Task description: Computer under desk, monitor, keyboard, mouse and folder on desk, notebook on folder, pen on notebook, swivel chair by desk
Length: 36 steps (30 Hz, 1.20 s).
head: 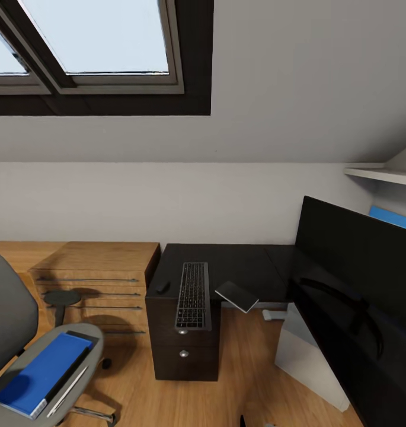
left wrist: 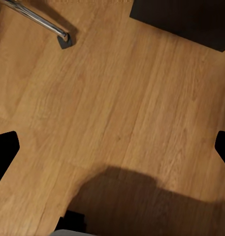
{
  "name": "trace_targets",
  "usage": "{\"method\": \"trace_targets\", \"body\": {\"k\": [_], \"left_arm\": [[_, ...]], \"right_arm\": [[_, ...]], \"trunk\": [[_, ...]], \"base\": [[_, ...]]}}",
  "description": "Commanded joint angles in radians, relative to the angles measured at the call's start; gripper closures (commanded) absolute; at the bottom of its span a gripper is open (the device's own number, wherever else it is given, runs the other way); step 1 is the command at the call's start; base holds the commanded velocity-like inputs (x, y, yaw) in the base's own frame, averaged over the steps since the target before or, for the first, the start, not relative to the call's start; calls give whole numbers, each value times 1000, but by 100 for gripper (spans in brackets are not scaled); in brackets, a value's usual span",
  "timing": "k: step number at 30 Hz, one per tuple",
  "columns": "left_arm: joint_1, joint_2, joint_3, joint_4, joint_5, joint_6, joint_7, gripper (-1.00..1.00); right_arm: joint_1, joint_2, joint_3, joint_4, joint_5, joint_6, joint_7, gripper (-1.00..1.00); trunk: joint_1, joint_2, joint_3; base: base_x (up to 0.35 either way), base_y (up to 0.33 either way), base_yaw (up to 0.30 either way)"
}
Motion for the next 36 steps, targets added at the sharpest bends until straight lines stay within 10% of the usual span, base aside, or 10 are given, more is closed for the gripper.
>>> {"method": "trace_targets", "body": {"k": [1,36], "left_arm": [[0,0,-2,-2,10,-3,3,-100],[0,-3,-1,1,12,-18,2,-100]], "right_arm": [[-1,0,9,1,-6,-3,-4,-100],[-1,1,10,1,-6,-1,-4,-100]], "trunk": [[-4,6,1],[-138,251,86]], "base": [[0,0,0],[0,28,0]]}}
